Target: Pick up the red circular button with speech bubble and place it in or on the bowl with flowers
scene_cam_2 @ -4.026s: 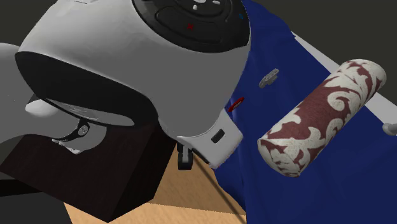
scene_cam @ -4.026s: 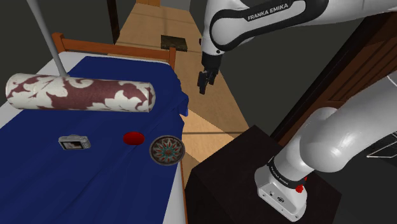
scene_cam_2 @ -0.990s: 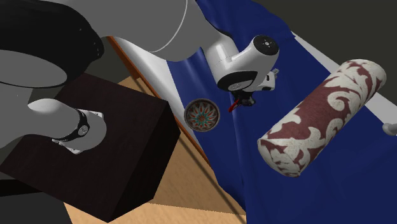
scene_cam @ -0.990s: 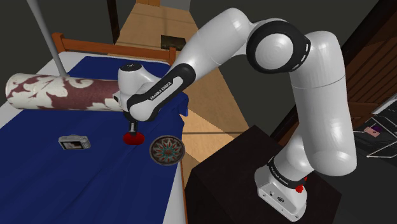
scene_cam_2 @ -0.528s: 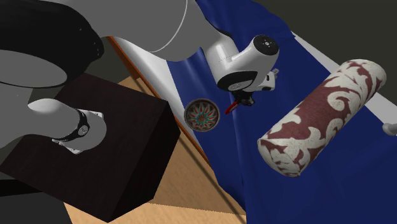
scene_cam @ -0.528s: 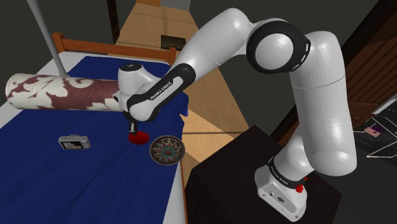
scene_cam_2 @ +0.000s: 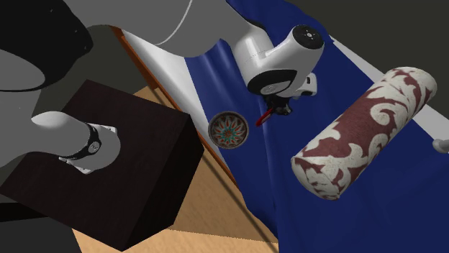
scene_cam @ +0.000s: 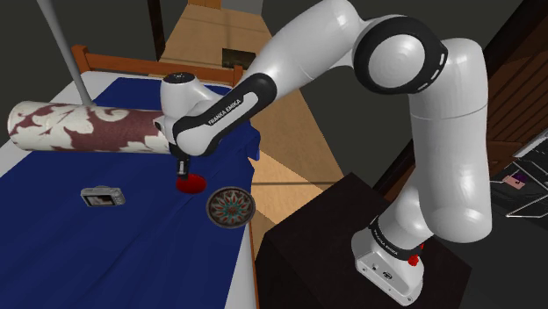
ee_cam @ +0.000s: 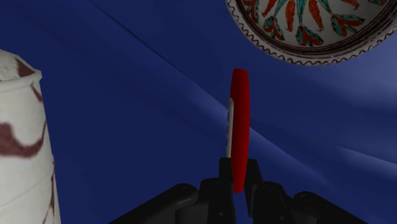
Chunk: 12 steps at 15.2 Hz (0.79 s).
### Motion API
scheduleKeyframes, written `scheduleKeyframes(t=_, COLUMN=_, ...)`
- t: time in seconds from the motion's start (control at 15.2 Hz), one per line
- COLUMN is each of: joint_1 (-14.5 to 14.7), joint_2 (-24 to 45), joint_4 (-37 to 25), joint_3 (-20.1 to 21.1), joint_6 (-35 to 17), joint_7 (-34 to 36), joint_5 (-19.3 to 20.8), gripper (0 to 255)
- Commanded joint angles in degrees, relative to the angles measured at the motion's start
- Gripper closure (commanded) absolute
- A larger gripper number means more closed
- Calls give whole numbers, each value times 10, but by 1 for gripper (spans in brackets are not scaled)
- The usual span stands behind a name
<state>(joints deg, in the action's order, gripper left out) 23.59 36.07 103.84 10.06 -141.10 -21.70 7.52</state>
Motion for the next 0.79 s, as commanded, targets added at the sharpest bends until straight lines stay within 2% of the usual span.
scheduleKeyframes(t=0.0, joint_1=-2, joint_2=-12, joint_4=2, joint_3=2, joint_6=10, joint_7=-1, joint_5=-2, gripper=255)
scheduleKeyframes(t=0.73, joint_1=-9, joint_2=-69, joint_4=-1, joint_3=12, joint_6=70, joint_7=-9, joint_5=-15, gripper=255)
